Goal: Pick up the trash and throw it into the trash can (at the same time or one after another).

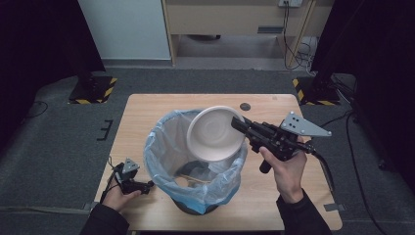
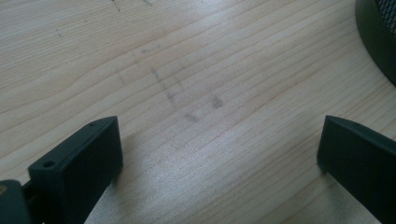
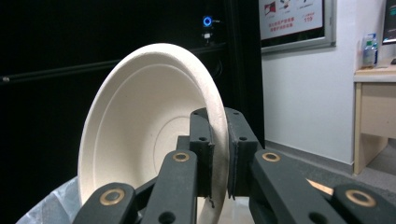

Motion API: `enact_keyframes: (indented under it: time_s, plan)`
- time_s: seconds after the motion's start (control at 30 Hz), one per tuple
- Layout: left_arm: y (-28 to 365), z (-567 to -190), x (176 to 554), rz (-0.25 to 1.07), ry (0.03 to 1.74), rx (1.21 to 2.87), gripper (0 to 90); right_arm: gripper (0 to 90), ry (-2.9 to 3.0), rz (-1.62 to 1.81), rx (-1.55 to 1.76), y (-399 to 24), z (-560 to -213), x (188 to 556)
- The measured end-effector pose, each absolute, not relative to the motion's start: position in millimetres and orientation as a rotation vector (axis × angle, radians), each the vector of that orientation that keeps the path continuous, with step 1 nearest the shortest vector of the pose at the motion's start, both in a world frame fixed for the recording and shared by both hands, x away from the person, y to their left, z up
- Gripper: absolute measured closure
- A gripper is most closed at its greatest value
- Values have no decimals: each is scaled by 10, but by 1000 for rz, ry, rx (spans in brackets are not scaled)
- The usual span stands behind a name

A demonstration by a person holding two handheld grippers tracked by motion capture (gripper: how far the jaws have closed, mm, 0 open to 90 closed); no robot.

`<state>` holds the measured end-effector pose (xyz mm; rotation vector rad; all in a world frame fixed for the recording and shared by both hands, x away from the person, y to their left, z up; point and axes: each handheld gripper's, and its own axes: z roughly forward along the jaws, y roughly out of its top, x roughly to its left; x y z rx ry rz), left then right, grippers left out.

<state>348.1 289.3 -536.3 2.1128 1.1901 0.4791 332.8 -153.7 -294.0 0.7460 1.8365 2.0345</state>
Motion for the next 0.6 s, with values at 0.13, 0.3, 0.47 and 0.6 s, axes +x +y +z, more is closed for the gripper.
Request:
enact_keyframes:
  time_s: [0.13, 0.3, 0.47, 0.6]
  plan:
    - [2893, -5363, 3481, 479, 1190, 2113, 0, 836, 1870, 2006, 748, -1484, -2982, 3347]
    - [2893, -5363, 3481, 479, 1190, 2113, 0, 721, 1959, 1998, 754, -1438, -3016, 3389]
    - [2893, -5363, 3481, 479, 1190, 2113, 0, 578, 1969, 1994, 766, -1435, -3021, 3420]
    - [2892, -5363, 3481, 479, 1190, 2113, 0, 491, 1888, 2007, 794, -1592, -2949, 3433]
